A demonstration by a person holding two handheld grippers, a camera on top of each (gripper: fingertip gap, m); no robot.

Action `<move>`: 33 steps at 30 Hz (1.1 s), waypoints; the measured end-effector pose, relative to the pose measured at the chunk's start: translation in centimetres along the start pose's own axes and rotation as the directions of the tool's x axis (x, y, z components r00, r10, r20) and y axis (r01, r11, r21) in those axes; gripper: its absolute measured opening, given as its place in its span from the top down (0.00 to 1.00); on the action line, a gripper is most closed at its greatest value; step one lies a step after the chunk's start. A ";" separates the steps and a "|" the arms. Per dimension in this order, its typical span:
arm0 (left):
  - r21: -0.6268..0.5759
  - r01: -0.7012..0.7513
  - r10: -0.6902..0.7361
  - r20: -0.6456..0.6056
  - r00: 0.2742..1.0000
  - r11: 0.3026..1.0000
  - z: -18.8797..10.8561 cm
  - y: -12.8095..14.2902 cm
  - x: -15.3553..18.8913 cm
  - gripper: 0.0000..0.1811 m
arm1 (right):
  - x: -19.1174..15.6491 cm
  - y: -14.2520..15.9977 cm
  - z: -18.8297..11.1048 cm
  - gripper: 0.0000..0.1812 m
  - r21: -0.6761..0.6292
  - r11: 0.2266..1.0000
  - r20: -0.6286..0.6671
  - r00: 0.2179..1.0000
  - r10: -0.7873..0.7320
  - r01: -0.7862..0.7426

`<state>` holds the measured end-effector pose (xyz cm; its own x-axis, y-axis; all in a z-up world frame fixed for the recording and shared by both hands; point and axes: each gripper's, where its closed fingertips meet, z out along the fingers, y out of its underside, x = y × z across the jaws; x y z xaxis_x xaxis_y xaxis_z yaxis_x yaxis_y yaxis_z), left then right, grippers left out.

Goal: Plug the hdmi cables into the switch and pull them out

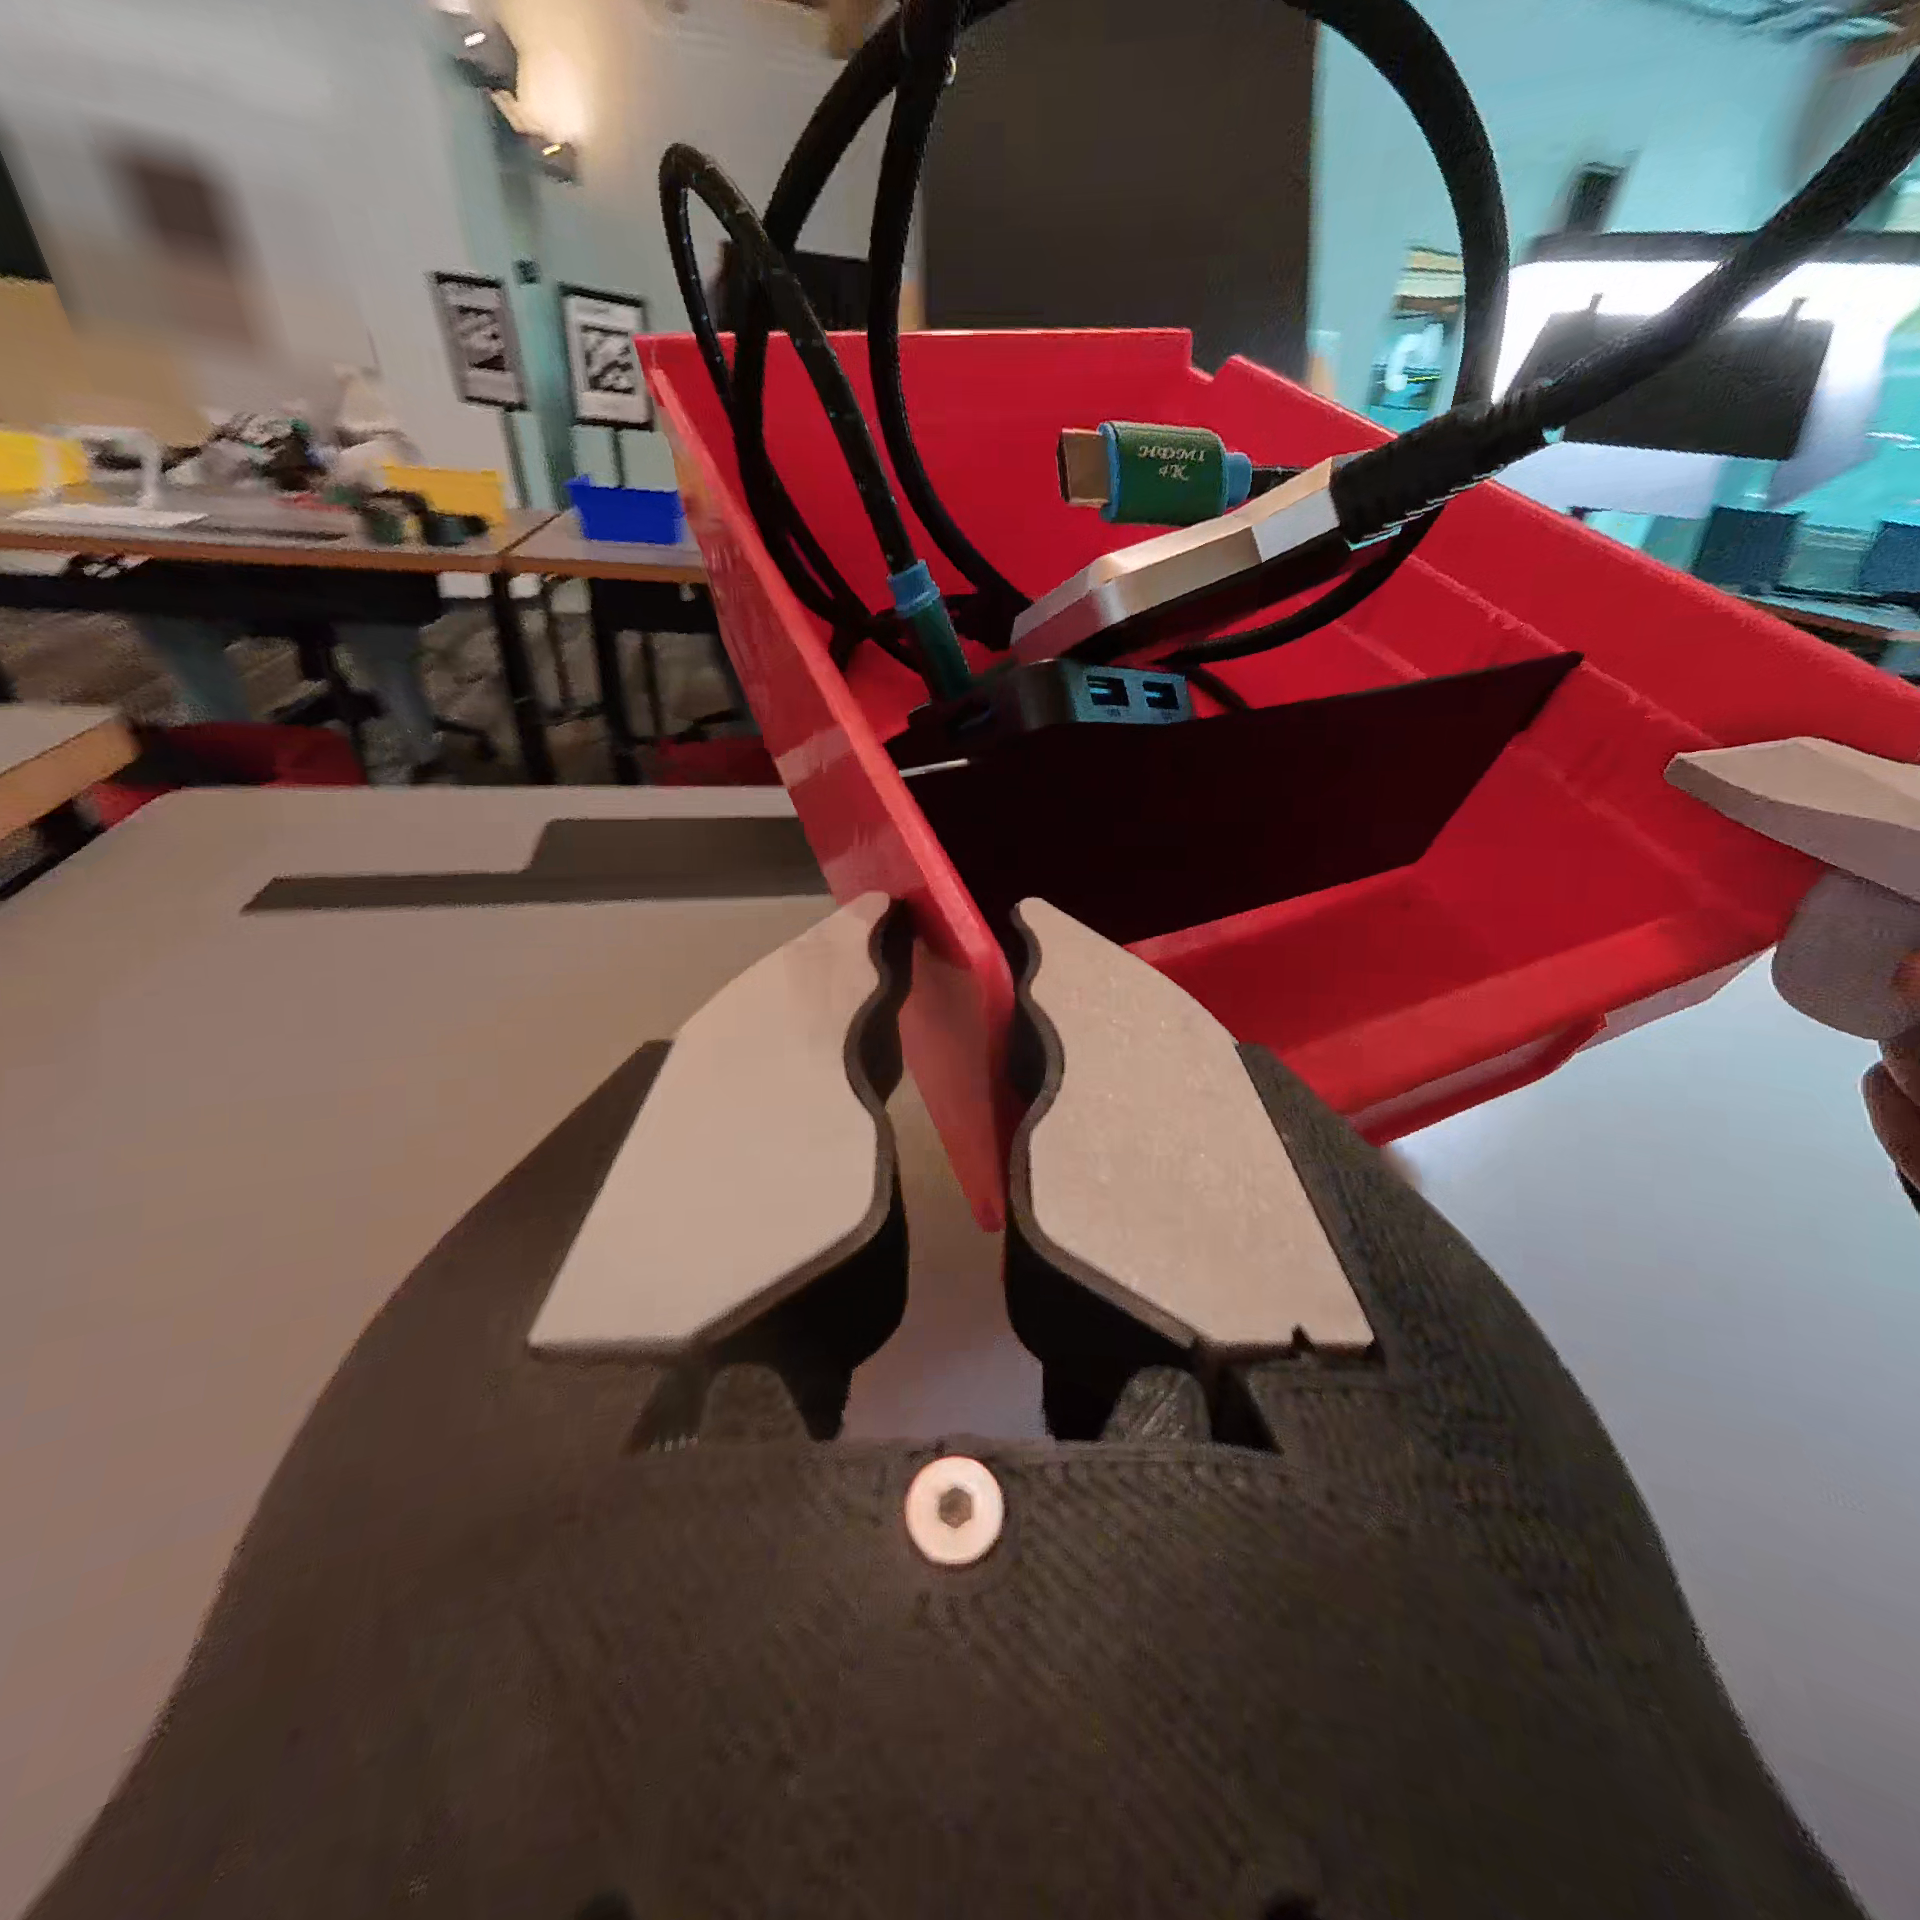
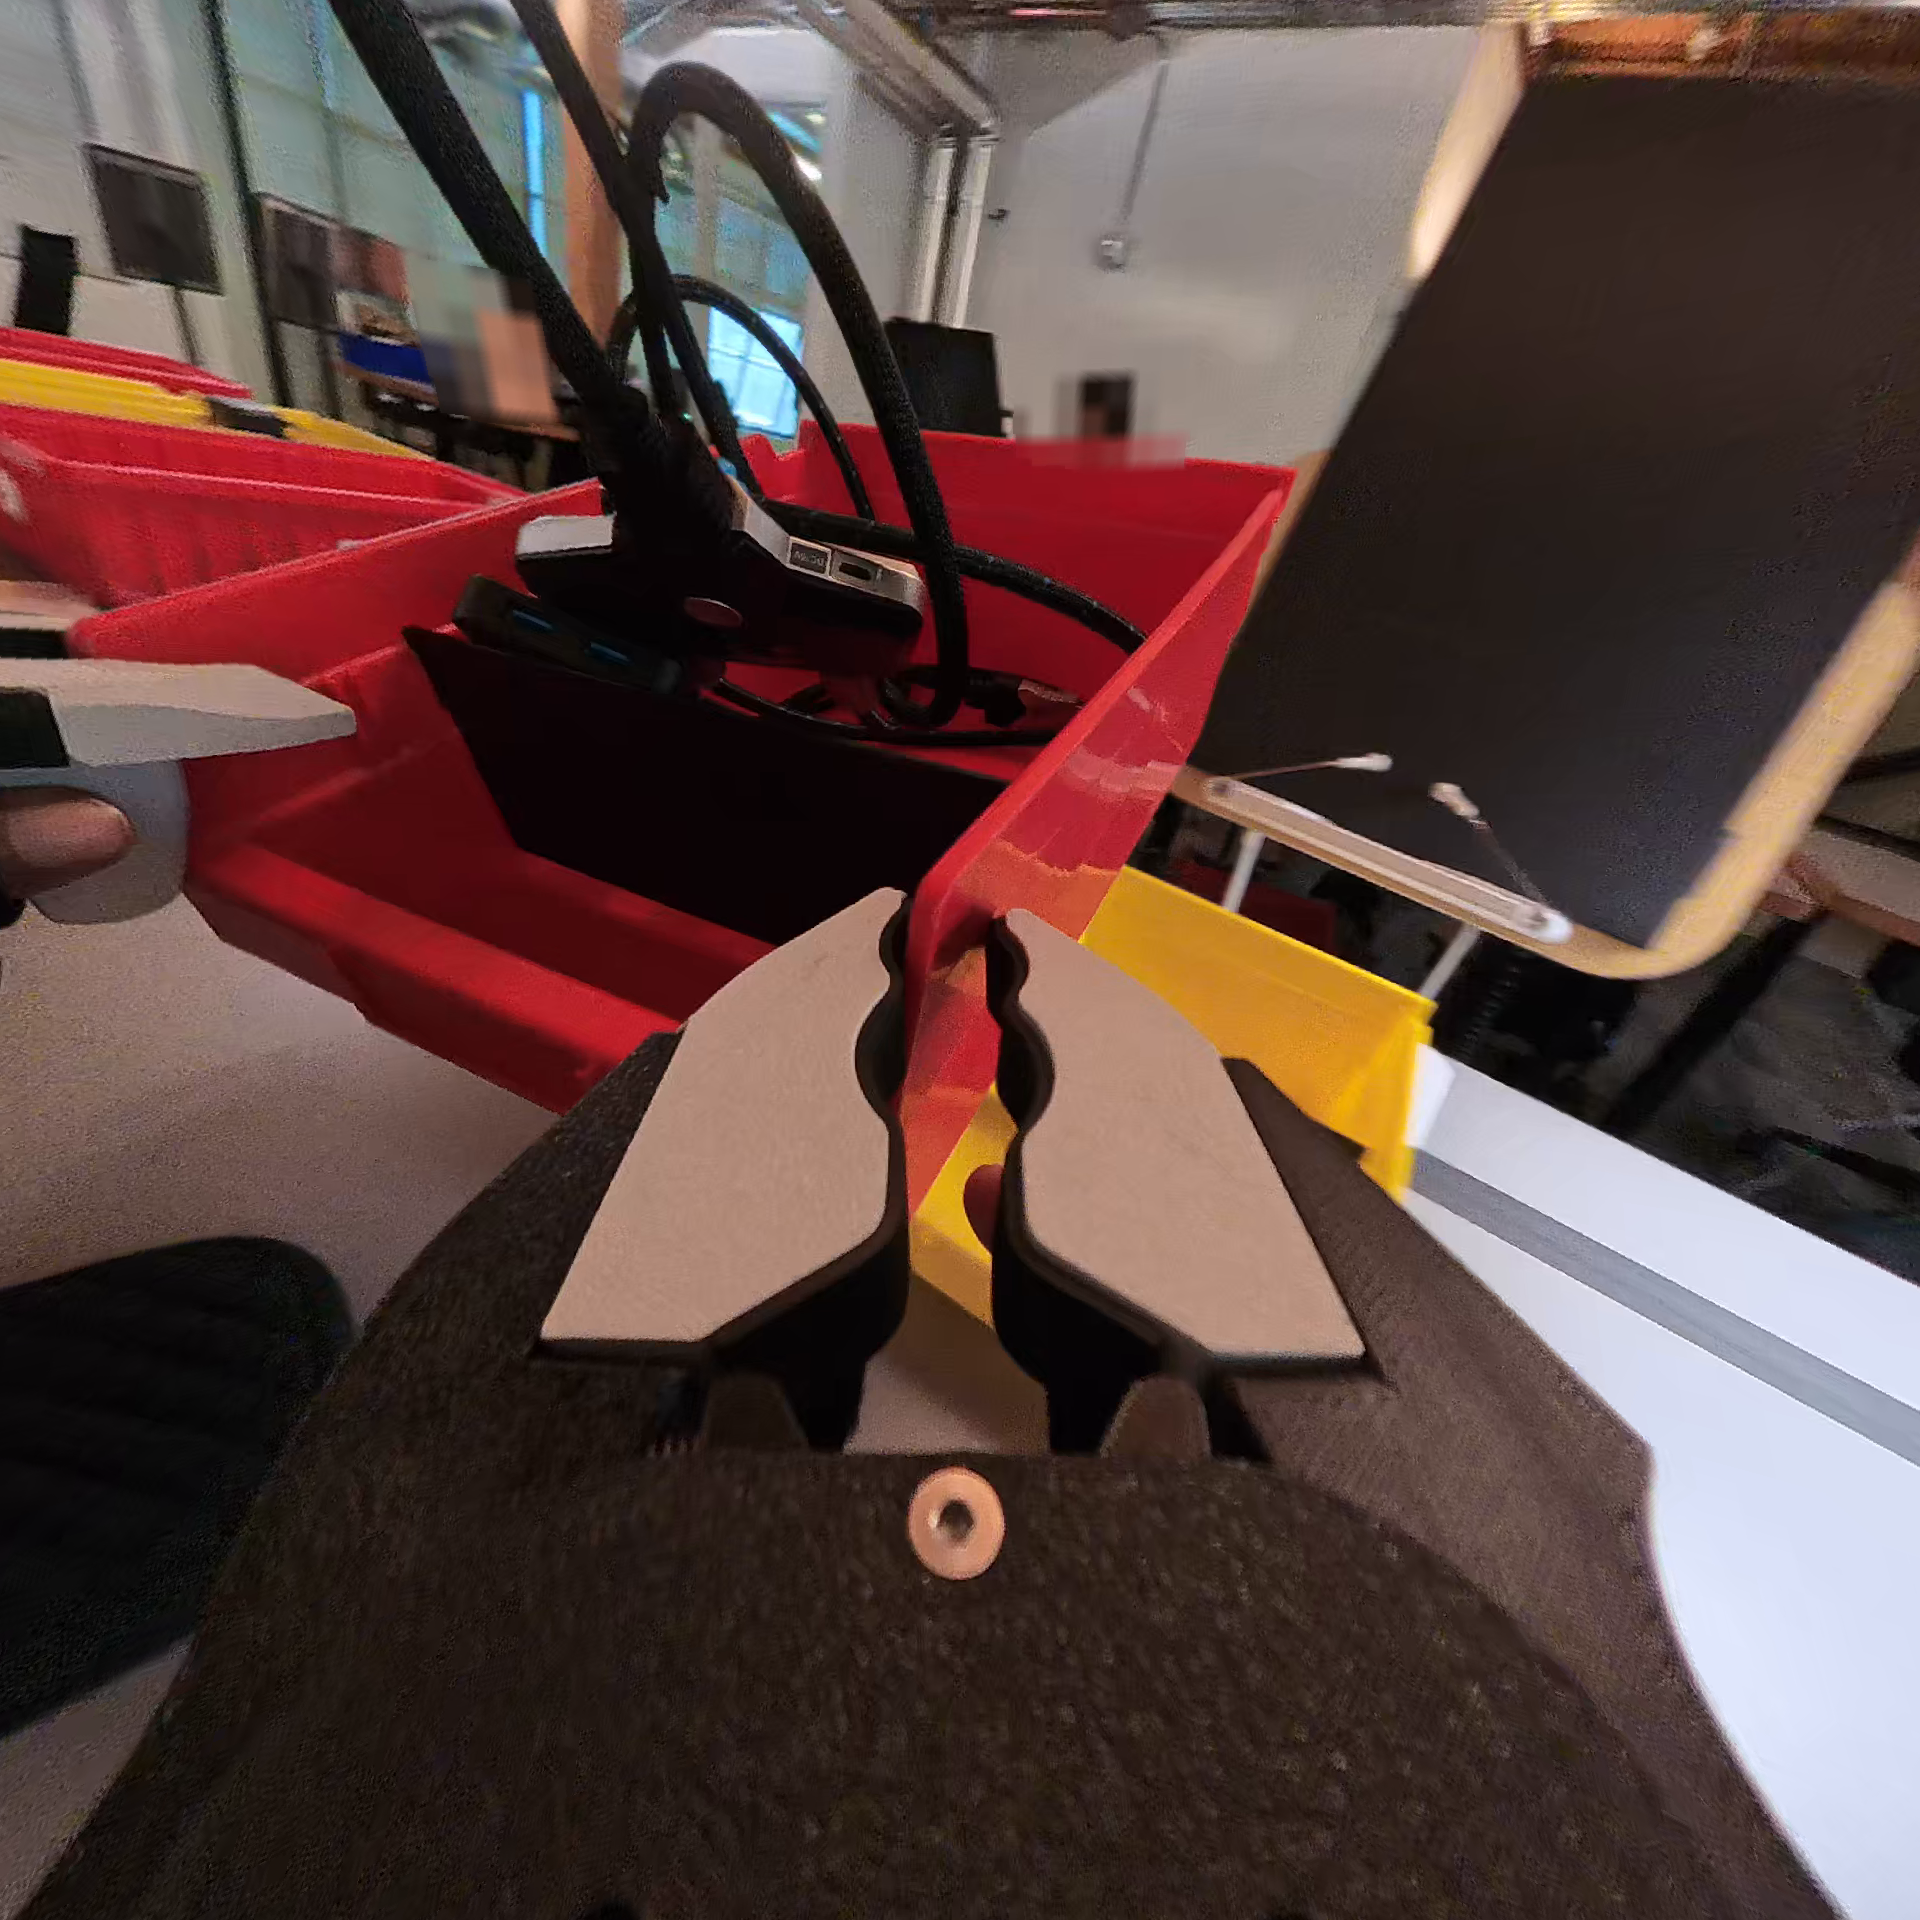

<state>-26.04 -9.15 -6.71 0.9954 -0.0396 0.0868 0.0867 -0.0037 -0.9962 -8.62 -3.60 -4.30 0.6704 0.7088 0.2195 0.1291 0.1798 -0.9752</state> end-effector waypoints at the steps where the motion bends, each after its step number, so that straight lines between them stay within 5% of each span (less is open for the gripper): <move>1: -0.008 0.014 -0.014 0.031 0.999 1.000 -0.7 0.6 -1.8 0.91 | -1.5 0.2 1.3 0.93 -0.004 1.000 0.030 1.000 0.003 -0.003; 8: -0.116 0.067 -0.045 0.184 0.982 0.991 -2.0 6.9 -10.4 0.92 | -8.6 6.1 8.6 0.93 -0.094 0.995 0.160 0.986 0.054 -0.040; 12: -0.212 0.112 -0.070 0.193 0.979 0.971 -0.9 11.0 -11.5 0.91 | -9.2 10.9 10.5 0.94 -0.192 0.979 0.184 0.977 0.111 -0.075; 17: -0.307 0.033 0.023 0.177 0.984 0.951 1.0 12.5 -11.3 0.88 | -8.2 14.8 11.9 0.94 -0.290 0.950 0.193 0.966 0.172 -0.111; 21: -0.331 0.023 -0.001 0.067 0.998 0.943 1.2 12.0 -10.3 0.84 | -6.4 13.8 11.1 0.88 -0.350 0.927 0.243 0.943 0.226 -0.132; 27: -0.271 -0.188 0.194 -0.008 0.981 0.944 -0.4 7.6 -8.2 0.80 | 0.1 10.5 7.2 0.80 -0.364 0.927 0.245 0.952 0.184 -0.085; 33: -0.423 -0.454 0.318 -0.353 0.880 0.784 1.5 9.8 -1.7 0.77 | 4.6 10.8 5.2 0.75 -0.503 0.854 0.425 0.898 0.113 0.130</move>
<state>-26.85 -7.58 -16.61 0.8891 -0.3891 -0.2408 -0.4008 -0.4081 -0.8203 -7.98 5.17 -13.68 0.3064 0.9468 0.0989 0.5652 -0.0974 -0.8192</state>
